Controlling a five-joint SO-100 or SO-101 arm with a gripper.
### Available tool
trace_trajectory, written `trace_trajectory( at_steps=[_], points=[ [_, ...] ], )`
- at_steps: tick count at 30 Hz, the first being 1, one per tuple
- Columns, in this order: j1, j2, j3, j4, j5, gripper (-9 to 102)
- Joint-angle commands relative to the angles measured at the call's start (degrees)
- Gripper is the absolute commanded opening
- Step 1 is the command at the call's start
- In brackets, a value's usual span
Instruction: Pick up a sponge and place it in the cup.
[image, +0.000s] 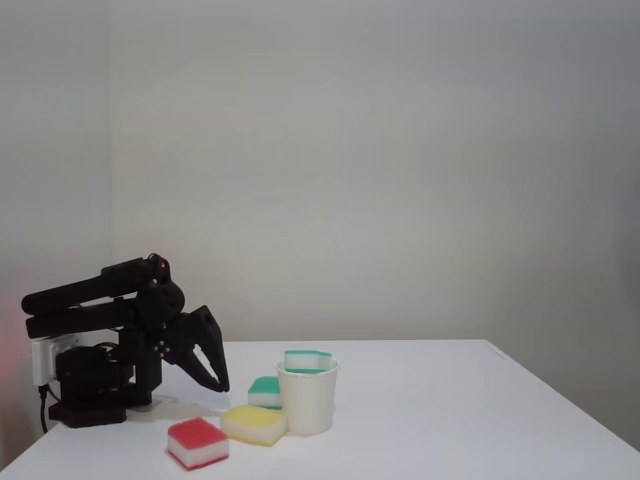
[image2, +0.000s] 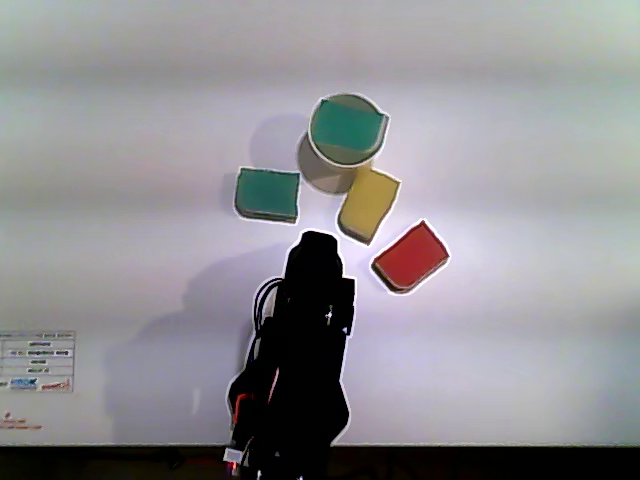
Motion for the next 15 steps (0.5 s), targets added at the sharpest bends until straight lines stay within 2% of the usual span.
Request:
trace_trajectory(
  at_steps=[1, 15],
  points=[
    [-1.3, 0.4, -0.1, 5.4, 0.1, 0],
    [-3.6, 0.4, -0.1, 5.3, 0.1, 0]
  ],
)
